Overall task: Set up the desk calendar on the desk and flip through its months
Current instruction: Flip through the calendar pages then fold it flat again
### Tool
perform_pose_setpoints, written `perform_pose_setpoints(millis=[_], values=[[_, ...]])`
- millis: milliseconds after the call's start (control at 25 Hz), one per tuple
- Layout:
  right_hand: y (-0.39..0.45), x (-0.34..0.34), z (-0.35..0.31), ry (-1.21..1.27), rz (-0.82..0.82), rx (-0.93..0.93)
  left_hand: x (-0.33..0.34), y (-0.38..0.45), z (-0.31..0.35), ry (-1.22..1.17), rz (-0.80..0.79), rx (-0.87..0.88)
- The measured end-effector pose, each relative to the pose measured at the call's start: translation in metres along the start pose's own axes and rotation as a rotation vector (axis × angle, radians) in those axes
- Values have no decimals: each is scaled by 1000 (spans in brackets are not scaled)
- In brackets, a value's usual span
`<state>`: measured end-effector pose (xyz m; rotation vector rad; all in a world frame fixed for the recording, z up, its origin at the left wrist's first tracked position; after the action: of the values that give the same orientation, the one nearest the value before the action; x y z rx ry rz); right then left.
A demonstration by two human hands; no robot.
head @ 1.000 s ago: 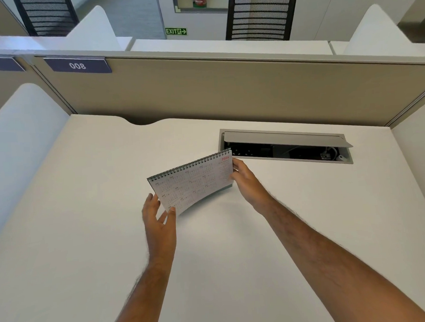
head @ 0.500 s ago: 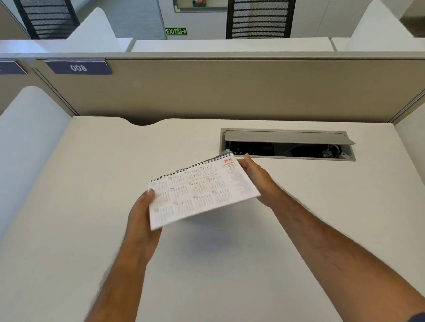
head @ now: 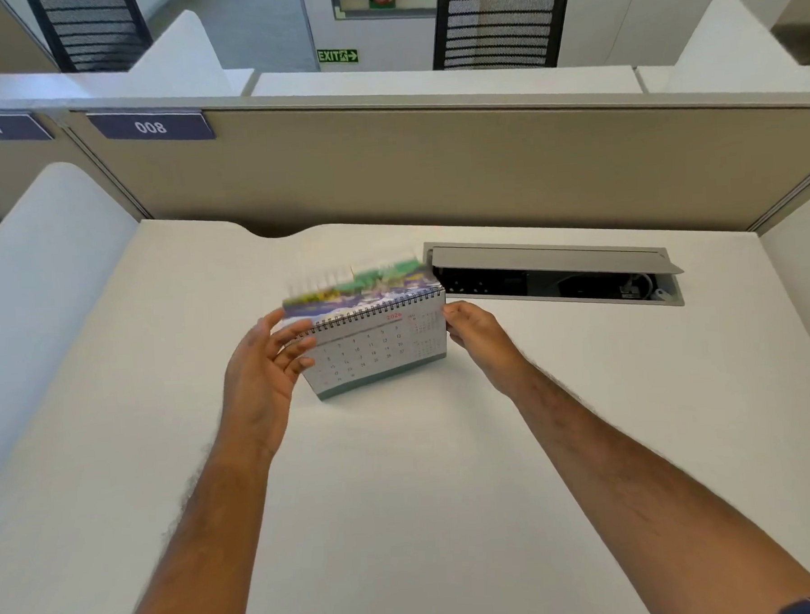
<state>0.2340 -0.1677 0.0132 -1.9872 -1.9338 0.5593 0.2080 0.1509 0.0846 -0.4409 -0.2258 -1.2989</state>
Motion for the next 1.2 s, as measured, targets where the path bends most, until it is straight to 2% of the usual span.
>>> perform_pose_setpoints(millis=[120,200,320,400,480,560,720,760,840,920,1040,1120,1200], values=[[1,1,-1,-18,3,-5,-27,-7,-11,261,224,131],[1,1,-1,-30,14,-10,-36,-21,-32,469,309,56],[1,1,-2,-43,29,-26,-26,-41,-71,527,147,-137],[0,1,-2,-48,32,-37,-14,-53,-80,531,17,-126],[-1,2,-3,-52,32,-44,-6,-62,-80,535,-29,-93],[-2,3,-4,-55,26,-44,-5,-68,-79,554,7,-92],[-7,6,-3,-9,-8,2,-21,-75,-65,696,235,-93],[-9,6,-3,18,-12,23,-25,-73,-62,669,241,-90],[-10,6,-4,68,-5,62,-24,-64,-60,502,132,-109],[-9,4,-4,136,-15,96,-15,-55,-48,248,-3,-111],[-8,4,-3,173,-60,93,-3,-36,-14,-104,-69,-68],[-7,4,-1,141,-56,89,2,-21,4,-150,-107,-41],[-6,5,0,112,-41,91,4,-9,14,-47,-107,-10]])
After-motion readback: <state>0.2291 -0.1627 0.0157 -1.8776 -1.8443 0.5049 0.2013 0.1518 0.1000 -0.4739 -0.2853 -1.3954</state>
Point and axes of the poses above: each hand's wrist, its own y-axis towards the middle knuckle, its own x-axis out of the palm, z = x × y, the point moved 7 cm from there along y, towards the middle knuckle, and after that the axes turned 7 degrees about x, right-handed, at the moved point
